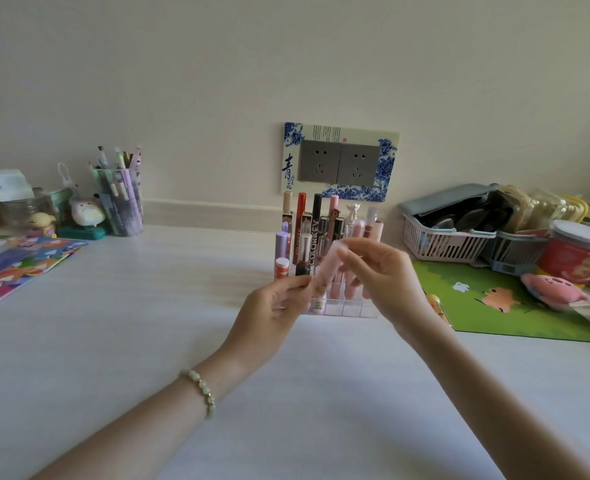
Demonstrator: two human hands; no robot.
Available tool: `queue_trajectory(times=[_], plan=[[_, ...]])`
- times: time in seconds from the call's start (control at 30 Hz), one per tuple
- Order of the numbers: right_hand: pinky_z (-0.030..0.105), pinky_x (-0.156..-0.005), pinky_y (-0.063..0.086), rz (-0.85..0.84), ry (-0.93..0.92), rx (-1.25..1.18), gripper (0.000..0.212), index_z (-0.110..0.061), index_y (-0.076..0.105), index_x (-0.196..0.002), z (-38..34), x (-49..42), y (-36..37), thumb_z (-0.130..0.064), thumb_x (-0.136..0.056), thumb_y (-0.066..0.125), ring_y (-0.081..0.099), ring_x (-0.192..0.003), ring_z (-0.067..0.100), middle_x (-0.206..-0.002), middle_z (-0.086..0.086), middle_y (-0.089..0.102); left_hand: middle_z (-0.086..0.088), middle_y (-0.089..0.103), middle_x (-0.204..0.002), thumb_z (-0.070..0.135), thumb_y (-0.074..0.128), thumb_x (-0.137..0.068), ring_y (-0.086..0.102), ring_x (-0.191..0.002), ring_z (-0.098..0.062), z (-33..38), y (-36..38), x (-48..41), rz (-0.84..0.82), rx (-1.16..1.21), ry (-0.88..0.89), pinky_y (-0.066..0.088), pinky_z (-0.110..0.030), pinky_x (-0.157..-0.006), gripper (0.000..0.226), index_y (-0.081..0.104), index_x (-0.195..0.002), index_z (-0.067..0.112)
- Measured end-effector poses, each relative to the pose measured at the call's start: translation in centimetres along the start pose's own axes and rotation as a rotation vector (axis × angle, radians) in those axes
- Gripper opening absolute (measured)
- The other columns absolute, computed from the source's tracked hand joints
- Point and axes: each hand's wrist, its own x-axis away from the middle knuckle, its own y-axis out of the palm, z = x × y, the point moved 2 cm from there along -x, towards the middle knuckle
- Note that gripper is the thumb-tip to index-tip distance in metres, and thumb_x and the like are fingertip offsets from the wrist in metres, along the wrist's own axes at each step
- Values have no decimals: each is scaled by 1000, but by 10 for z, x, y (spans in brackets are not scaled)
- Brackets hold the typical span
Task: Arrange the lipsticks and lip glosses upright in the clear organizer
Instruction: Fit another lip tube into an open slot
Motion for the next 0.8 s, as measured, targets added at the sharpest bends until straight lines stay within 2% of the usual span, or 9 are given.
queue_trajectory(times=[0.07, 0.13, 0.2, 0.27, 0.3, 0.47, 0.6, 0.7, 0.8], plan=[[12, -61, 52, 88, -67, 88, 18, -20, 65, -102, 0, -5, -8, -17, -85, 64, 63, -65, -2, -79, -10, 68, 16, 69, -108, 50, 56, -83, 61, -102, 3, -9, 1, 3, -94, -265, 24, 46, -16, -91, 34, 59, -115, 40], [14, -64, 53, 140, -80, 119, 17, -22, 65, -101, 6, -8, -13, -19, -84, 65, 65, -70, 5, -78, -10, 68, 21, 62, -118, 52, 56, -85, 53, -110, 7, -15, 3, 6, -181, -461, 1, 40, -17, -99, 35, 59, -119, 41], [17, -66, 53, 144, -86, 163, 14, -23, 65, -98, 11, -10, -15, -21, -84, 65, 65, -72, 8, -78, -11, 67, 21, 51, -133, 54, 55, -86, 43, -122, 6, -18, 7, 10, -306, -595, 17, 27, -9, -105, 42, 55, -125, 39], [15, -66, 52, 127, -93, 201, 13, -24, 64, -97, 17, -10, -13, -19, -85, 65, 62, -69, 0, -78, -16, 65, 18, 41, -143, 54, 54, -87, 30, -131, 6, -19, 12, 11, -408, -707, 80, 9, 1, -102, 51, 49, -133, 34], [13, -64, 51, 121, -95, 210, 13, -25, 64, -96, 19, -10, -11, -18, -85, 65, 61, -68, -4, -77, -18, 64, 18, 37, -147, 55, 53, -87, 24, -134, 5, -20, 13, 11, -435, -733, 94, 4, 0, -102, 54, 46, -136, 33], [10, -57, 47, 113, -122, 268, 13, -27, 63, -94, 32, -11, -5, -16, -86, 64, 59, -66, -10, -74, -22, 61, 14, 34, -149, 54, 54, -87, 22, -137, 1, -22, 14, 10, -445, -741, 108, 8, -13, -112, 55, 44, -137, 34], [5, -61, 44, 119, -132, 311, 13, -24, 64, -98, 36, -14, -3, -17, -87, 63, 56, -67, -12, -76, -22, 60, 13, 35, -149, 53, 55, -86, 23, -138, 0, -22, 14, 10, -441, -737, 107, 10, -14, -113, 55, 46, -137, 34], [5, -64, 44, 102, -128, 322, 15, -19, 65, -103, 38, -15, -2, -19, -88, 61, 57, -68, -7, -79, -19, 60, 13, 35, -149, 52, 55, -86, 24, -137, -1, -21, 14, 10, -439, -739, 102, 10, -13, -111, 54, 46, -137, 34], [5, -63, 44, 106, -130, 319, 16, -17, 66, -103, 38, -16, -2, -18, -88, 61, 58, -70, -3, -79, -17, 61, 13, 36, -149, 53, 56, -86, 24, -137, -2, -20, 14, 10, -442, -728, 97, 11, -16, -113, 54, 46, -136, 34]])
